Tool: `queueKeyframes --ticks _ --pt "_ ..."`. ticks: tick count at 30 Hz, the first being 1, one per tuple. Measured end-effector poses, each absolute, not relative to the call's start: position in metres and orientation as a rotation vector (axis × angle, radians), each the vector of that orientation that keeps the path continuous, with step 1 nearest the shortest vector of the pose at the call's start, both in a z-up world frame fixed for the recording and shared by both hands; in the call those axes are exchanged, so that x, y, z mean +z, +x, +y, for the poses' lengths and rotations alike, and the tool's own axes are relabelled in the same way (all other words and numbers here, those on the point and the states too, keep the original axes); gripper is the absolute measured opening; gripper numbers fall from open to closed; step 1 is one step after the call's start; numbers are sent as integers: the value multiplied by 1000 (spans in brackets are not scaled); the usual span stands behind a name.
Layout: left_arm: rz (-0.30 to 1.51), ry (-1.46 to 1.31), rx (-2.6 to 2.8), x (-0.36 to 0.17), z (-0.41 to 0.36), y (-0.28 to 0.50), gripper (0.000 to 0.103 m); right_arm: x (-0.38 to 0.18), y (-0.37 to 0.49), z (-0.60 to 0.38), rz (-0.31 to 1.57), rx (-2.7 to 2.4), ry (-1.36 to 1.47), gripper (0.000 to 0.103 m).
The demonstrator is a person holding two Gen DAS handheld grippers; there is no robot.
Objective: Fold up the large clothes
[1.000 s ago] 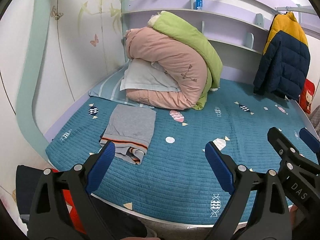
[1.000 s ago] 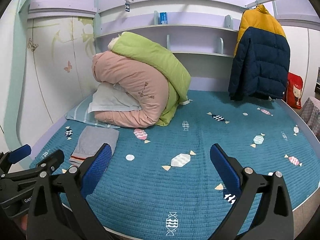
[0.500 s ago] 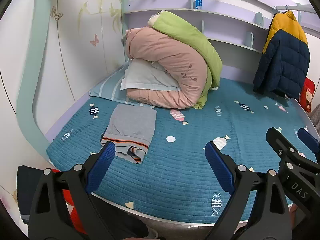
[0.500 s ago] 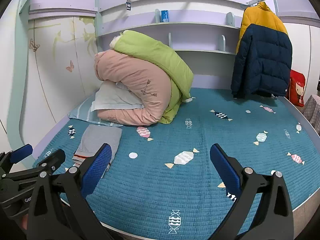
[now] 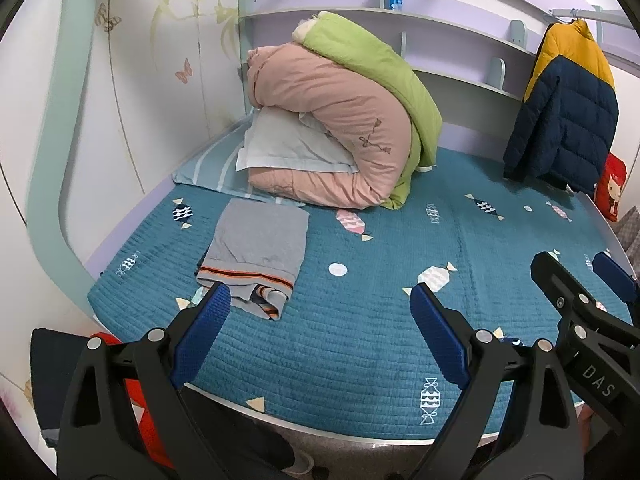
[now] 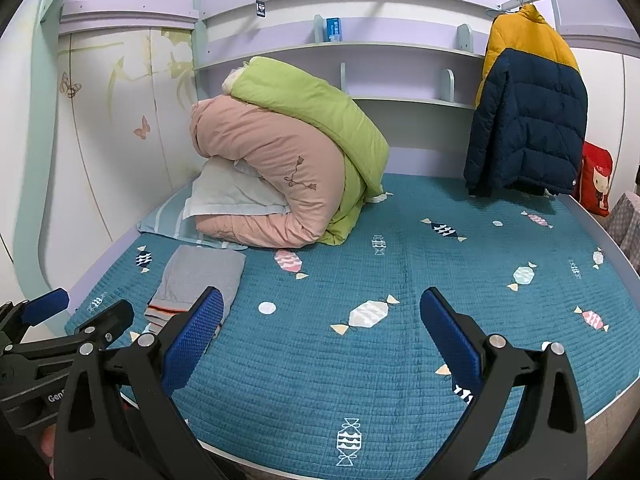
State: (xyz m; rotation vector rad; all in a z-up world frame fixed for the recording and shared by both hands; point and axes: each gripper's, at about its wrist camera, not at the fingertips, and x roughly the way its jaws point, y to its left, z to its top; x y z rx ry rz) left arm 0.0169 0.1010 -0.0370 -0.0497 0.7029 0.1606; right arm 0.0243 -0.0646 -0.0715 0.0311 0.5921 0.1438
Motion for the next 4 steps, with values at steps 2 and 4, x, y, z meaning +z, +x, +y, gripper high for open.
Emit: queueKeyframes --ticks 2,4 --pt "705 -52 163 -37 102 17 92 -72 25 -65 593 147 32 95" --pt "710 -53 159 -37 103 18 92 -72 26 -65 599 150 30 95"
